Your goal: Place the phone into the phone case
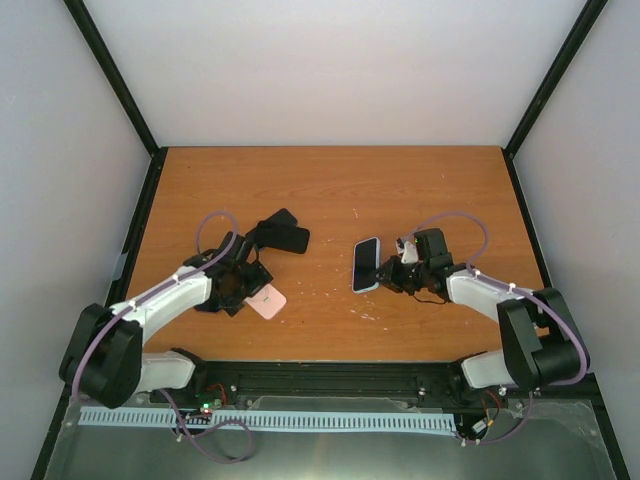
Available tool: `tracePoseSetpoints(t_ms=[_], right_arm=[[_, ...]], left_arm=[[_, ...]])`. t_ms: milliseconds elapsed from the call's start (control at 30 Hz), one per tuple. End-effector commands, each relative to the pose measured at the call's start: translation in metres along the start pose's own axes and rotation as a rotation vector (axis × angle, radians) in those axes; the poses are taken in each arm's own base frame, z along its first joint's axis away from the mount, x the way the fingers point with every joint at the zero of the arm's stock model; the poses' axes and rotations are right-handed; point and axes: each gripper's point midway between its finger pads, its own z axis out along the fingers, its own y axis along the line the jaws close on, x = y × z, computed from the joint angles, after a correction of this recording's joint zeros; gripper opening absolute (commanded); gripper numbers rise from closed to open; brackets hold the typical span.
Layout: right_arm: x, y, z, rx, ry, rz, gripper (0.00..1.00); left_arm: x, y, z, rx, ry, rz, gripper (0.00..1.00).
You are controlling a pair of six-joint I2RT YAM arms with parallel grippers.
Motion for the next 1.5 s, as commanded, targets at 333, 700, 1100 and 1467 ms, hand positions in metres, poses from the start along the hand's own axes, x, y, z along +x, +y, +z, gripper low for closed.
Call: tracePoseSetpoints(t_ms=[333,700,1100,1467], right_arm=[[-0.008,-0.034,0.008,0.074,-0.003,0.013,0.23],[-0.009,-0.039,-0.011,0.159,-0.054,0.006,0.69],[0.000,-0.002,-0.046,0.071,-0.120,-0.025,0.89],[0.029,0.076,-0.055,-0.218,-0.206,-0.139,0.87]], left_arm=[[0.000,0.015,0.018,-0.299,0.113,-0.138,0.94],[0.000,0.020,0.037,-0.343,0.128,-0.146,0.96],[-0.001,0.001,0.027,-0.256,0.134,-0.124,0.74],[0.016,-0.089,-0.021,0.287,0.180,-0.006,0.67]])
